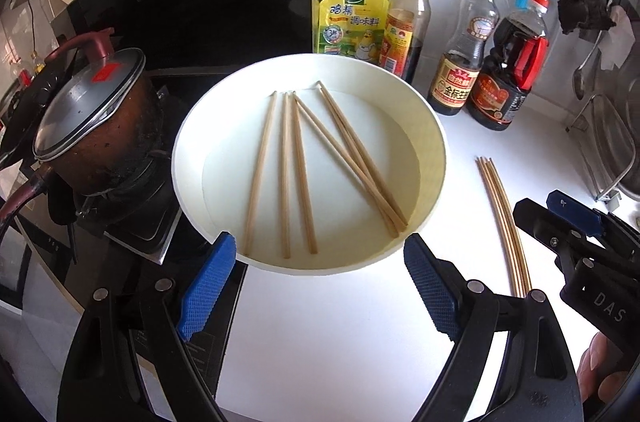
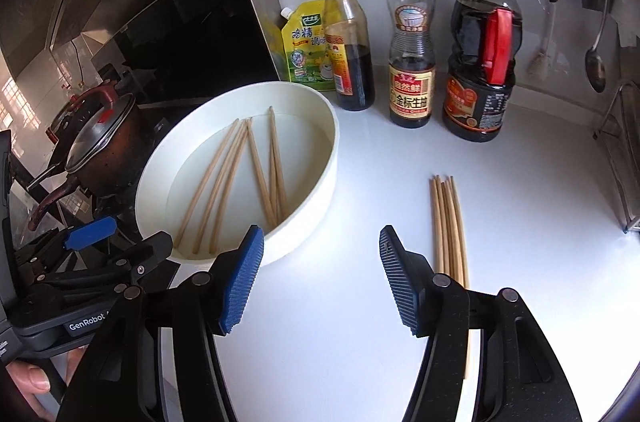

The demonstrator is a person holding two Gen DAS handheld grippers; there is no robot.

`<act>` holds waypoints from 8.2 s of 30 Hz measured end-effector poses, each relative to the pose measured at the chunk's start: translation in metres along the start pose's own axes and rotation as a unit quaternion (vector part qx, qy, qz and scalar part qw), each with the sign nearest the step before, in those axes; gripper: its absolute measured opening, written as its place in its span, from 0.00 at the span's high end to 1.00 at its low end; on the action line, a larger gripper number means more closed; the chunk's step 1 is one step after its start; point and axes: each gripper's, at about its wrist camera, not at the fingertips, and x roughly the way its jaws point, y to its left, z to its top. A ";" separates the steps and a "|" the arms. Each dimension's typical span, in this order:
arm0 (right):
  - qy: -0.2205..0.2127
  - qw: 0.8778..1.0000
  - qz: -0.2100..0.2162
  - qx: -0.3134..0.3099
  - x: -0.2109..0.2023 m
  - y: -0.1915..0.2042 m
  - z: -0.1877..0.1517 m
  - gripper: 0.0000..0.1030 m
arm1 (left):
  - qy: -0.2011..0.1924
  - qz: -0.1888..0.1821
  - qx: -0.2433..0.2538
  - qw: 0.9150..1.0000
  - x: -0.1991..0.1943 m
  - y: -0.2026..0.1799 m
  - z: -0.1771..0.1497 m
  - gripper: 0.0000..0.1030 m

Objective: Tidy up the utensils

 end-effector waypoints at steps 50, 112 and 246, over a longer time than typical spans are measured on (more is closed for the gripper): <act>0.061 0.996 -0.058 0.034 0.053 -0.159 -0.083 0.43 | 0.045 -0.037 0.031 0.998 0.083 -0.146 -0.046 0.16; 0.052 0.993 -0.107 -0.020 0.057 -0.187 -0.080 0.43 | 0.086 -0.028 0.060 0.994 0.129 -0.182 -0.050 0.11; 0.035 0.999 -0.012 -0.025 -0.008 0.000 -0.009 0.58 | 0.029 -0.055 -0.016 0.998 0.016 0.002 0.009 0.19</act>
